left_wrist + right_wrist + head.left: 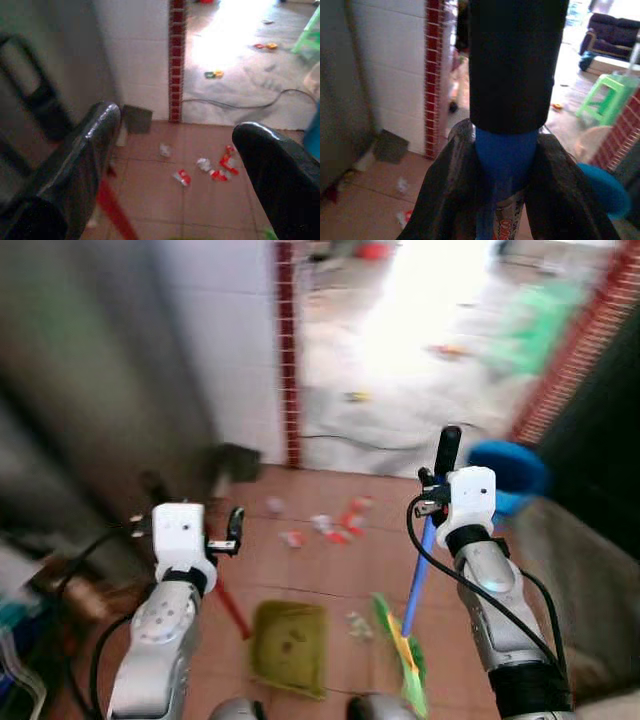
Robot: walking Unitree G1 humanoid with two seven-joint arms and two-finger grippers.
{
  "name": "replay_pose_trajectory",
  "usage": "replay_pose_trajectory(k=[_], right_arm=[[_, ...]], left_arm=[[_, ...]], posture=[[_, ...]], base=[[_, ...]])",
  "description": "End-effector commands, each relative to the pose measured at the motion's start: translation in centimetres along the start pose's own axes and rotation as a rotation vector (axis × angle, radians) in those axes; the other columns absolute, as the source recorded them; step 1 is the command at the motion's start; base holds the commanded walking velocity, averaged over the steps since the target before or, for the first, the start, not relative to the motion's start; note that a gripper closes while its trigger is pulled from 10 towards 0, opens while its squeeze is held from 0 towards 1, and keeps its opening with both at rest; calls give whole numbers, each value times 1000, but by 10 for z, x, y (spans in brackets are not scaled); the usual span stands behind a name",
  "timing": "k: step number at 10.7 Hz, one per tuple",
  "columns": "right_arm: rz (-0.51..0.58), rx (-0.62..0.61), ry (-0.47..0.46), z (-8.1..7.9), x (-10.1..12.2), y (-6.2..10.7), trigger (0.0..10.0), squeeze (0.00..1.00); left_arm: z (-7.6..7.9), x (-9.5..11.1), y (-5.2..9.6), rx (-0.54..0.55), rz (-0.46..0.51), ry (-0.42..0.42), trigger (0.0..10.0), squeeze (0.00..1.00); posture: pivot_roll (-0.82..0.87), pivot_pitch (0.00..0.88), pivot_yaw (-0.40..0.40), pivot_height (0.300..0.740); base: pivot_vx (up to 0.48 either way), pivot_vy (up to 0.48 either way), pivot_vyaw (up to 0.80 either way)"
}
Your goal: Sweep floor
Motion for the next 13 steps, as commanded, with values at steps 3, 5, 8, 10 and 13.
replay_pose_trajectory(k=[3,5,8,10,13], right_arm=[[16,-3,10,2,3,0,10000,0],[7,-7,17,5,-1,0,10000,0],[9,-2,10,1,-1,-1,10000,0],[-3,9,3,-5,-6,0,10000,0],[15,55,29,-1,7,-14,10000,0]], left_arm=[[-19,-14,5,65,-49,-52,10000,0],[-26,-7,8,80,-4,-64,10000,0],[-46,-20,11,88,-31,-142,10000,0],[-60,-25,11,135,-38,-176,10000,0],[-61,-21,9,180,2,-131,10000,0]], posture=[[-27,0,16,740],[-17,0,16,740],[-4,0,14,740],[19,0,0,740],[1,36,-51,740]], base=[[0,0,0],[0,0,0],[0,0,0],[0,0,0],[0,0,0]])
Point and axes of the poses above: a point about 5 cm out from each wrist's last joint towards the gripper, its own y axis pointing back from the gripper into the wrist, its own x axis along the axis of the wrist's last joint, z = x × y, the point moved 1 cm from there along -y, pointing out of the wrist towards the gripper, and after that the axes turned 4 degrees about -y, right-handed, at the moved point
